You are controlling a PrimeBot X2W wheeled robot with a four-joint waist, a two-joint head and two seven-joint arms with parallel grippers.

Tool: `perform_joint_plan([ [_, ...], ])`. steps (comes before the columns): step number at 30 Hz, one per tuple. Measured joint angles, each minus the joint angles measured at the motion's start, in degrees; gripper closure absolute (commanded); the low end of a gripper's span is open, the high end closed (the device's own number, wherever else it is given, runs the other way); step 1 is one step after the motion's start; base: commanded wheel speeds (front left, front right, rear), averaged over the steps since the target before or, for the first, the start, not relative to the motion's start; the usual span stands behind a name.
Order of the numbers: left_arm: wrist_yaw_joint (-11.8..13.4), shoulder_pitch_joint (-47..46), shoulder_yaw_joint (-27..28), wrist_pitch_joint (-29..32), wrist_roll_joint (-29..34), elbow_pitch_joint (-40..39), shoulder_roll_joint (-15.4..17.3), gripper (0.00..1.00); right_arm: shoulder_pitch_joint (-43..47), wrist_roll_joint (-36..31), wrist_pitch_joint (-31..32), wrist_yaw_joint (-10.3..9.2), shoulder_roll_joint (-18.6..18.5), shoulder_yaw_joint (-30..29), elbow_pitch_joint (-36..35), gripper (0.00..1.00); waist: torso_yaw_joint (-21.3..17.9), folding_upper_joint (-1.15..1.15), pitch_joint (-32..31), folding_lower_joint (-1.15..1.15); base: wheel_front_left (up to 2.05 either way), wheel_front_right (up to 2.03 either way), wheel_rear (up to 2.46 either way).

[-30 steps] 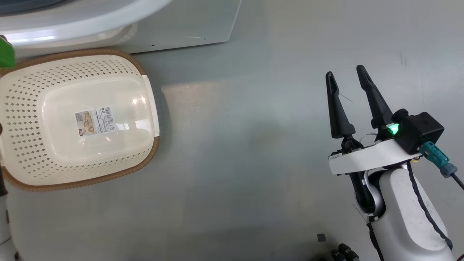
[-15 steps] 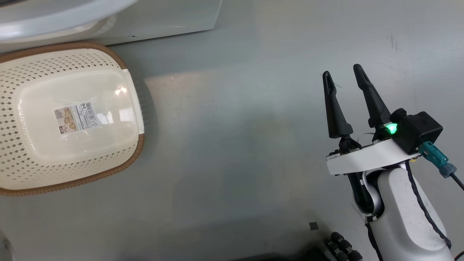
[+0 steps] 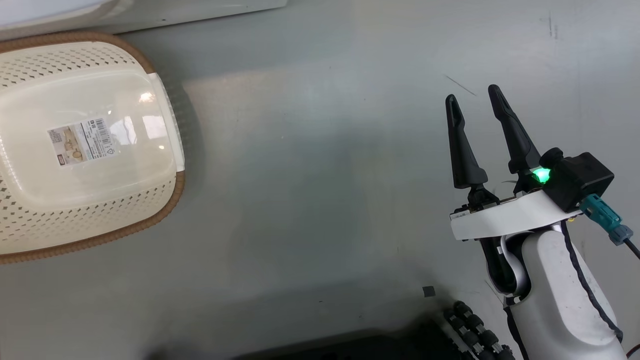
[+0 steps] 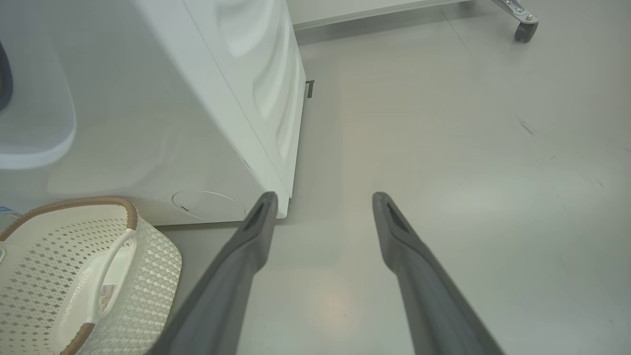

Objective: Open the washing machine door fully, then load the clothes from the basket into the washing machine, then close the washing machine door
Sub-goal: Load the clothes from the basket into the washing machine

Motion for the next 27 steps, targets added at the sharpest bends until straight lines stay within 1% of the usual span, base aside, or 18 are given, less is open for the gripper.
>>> perform_joint_plan([
  [8, 0.00, -5.12, -0.48, -0.56, -0.29, 1.85, 1.24, 1.00, -0.26, 0.52, 0.00, 0.00, 0.03, 0.59, -0.19, 0.00, -0.35, 0.00, 2.59, 0.00, 0.00, 0.00, 0.00],
  [15, -0.05, -10.35, -0.63, -6.05, 0.27, 2.22, 3.02, 1.00, -0.98, 1.07, 0.00, 0.00, 0.05, 1.33, -0.29, 0.00, -0.91, 0.00, 4.70, 0.00, 0.00, 0.00, 0.00],
  [19, -0.07, -12.95, -1.56, -9.01, 0.16, 3.76, 3.14, 1.00, -1.10, 1.07, -0.01, 0.00, 0.10, 1.32, -0.23, 0.00, -1.32, 0.00, 5.21, 0.00, 0.00, 0.00, 0.00],
  [24, -0.08, -14.22, -4.00, -9.33, 0.18, 7.35, 3.27, 1.00, -1.15, 1.12, -0.01, 0.00, 0.11, 1.88, -0.09, 0.00, -1.71, 0.00, 5.32, 0.00, 0.00, 0.00, 0.00],
  [27, -0.08, -14.33, -4.85, -7.91, 0.20, 10.60, 3.36, 1.00, -1.15, 1.57, 0.00, 0.00, 0.12, 2.03, 0.02, 0.00, -1.95, 0.00, 5.31, 0.00, 0.00, 0.00, 0.00],
])
